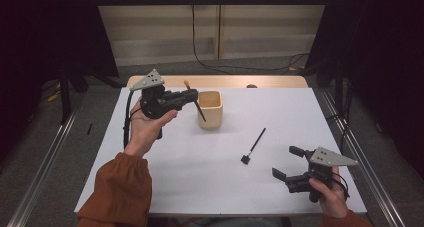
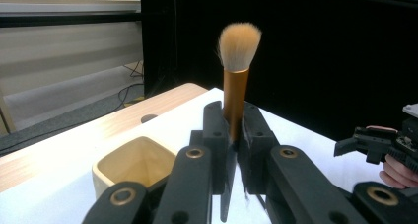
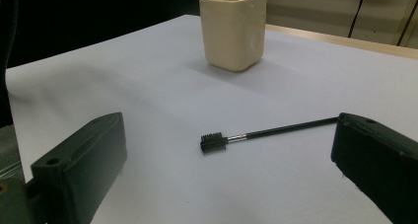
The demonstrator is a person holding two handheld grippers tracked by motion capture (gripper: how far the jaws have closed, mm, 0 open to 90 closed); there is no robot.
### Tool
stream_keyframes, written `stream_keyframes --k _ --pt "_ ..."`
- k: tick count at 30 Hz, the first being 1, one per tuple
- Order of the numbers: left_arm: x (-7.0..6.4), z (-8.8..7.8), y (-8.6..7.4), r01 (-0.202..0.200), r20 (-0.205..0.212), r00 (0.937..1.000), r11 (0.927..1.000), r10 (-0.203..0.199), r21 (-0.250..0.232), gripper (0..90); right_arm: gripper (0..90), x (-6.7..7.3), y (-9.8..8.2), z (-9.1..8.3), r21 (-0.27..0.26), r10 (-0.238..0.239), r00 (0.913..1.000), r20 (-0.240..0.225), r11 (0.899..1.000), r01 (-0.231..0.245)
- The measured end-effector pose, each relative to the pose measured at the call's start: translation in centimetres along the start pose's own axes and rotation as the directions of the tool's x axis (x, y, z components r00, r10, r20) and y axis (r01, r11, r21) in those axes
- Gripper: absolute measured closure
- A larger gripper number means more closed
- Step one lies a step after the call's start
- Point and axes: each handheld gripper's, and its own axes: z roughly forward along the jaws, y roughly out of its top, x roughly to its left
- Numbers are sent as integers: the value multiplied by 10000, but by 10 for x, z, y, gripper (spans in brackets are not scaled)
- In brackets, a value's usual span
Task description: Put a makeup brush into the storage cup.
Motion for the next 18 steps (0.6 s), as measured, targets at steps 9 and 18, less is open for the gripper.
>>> stream_keyframes --k 9,18 --pt "9 6 11 -219 -253 9994 9998 219 10 839 0 0 0 0 -3 -10 10000 12 10000 10" --pt "18 15 20 -408 -552 9976 9991 413 114 839 0 0 1 -2 -140 -25 10000 48 9999 25"
